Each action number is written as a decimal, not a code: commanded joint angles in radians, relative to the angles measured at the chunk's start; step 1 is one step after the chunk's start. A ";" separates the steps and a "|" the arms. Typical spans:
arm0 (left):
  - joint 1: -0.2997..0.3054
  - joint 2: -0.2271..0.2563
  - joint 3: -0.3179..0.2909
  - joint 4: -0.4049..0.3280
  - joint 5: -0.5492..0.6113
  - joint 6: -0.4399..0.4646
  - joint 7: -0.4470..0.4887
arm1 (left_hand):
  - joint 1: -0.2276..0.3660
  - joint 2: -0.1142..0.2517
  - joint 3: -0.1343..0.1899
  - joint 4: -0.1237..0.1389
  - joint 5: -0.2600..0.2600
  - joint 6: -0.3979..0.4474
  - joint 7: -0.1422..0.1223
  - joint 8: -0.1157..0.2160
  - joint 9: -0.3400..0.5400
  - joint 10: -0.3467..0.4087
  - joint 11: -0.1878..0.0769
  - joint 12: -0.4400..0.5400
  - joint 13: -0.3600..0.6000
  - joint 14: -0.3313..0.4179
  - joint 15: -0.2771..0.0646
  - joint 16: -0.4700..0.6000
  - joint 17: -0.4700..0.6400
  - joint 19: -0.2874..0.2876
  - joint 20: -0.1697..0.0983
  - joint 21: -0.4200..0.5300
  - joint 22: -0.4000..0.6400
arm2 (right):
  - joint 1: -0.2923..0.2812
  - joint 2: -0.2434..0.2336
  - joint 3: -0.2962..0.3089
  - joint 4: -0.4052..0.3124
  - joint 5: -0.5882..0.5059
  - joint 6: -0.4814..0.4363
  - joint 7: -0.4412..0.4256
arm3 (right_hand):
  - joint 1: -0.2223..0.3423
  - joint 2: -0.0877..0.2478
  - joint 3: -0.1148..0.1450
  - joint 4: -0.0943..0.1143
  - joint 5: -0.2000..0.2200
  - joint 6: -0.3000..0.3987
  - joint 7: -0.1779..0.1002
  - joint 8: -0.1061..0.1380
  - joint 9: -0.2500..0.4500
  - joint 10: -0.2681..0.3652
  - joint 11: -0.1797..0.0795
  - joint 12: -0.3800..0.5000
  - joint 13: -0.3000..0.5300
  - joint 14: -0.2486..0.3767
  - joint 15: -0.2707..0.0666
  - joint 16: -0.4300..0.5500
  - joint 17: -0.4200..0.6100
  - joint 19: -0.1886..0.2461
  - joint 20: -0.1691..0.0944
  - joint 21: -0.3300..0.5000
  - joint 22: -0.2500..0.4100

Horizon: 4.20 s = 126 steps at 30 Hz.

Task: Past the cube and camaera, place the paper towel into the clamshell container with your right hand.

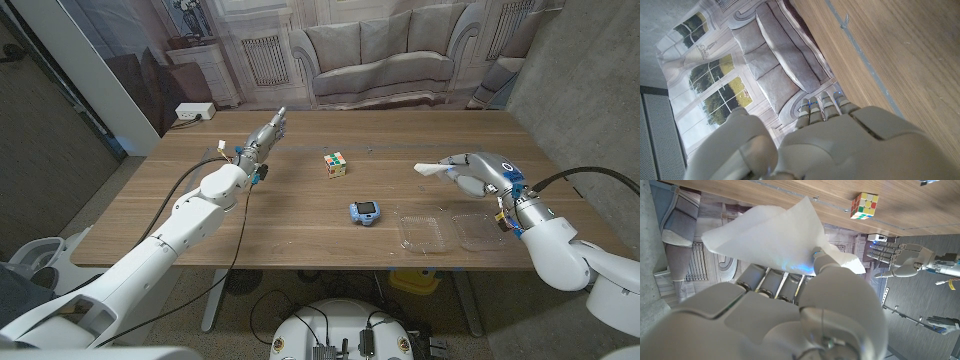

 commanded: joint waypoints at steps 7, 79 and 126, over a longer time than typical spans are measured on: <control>-0.035 -0.014 0.017 0.024 0.012 0.002 -0.015 | 0.002 0.007 -0.008 0.001 0.000 0.009 -0.001 -0.003 0.002 0.009 0.001 0.000 0.005 0.009 0.002 -0.001 0.004 -0.002 0.000 0.000 0.002 | -0.071 0.047 0.033 -0.034 -0.034 -0.044 -0.018 | -0.001 -0.002 0.003 -0.005 0.001 0.012 -0.002 -0.003 0.004 0.003 -0.004 -0.009 0.001 0.010 -0.126 -0.003 0.003 0.001 -0.132 0.004 0.003; -0.041 -0.017 0.012 0.014 0.026 -0.006 0.001 | 0.007 0.012 -0.019 0.002 0.000 0.012 -0.003 -0.003 0.002 0.010 -0.001 0.000 0.005 0.008 0.001 -0.001 0.004 -0.003 0.003 0.000 0.002 | -0.191 0.132 0.042 -0.129 -0.110 -0.350 0.030 | -0.009 -0.004 0.002 -0.011 0.001 0.028 0.000 -0.012 0.005 0.014 -0.008 -0.017 0.001 0.004 -0.126 -0.008 0.002 -0.004 -0.132 0.011 0.000; -0.087 -0.037 0.032 0.075 0.031 0.002 -0.024 | 0.010 0.016 -0.028 0.002 0.001 0.012 -0.001 -0.003 0.002 0.010 0.002 0.000 0.005 0.008 0.002 -0.001 0.004 -0.004 0.002 0.000 0.002 | -0.060 0.059 -0.121 -0.113 -0.056 -0.519 0.084 | -0.008 -0.016 0.004 -0.027 0.003 0.050 0.000 -0.013 0.005 0.030 -0.007 -0.020 0.001 0.013 -0.124 -0.008 0.001 0.000 -0.131 0.018 -0.003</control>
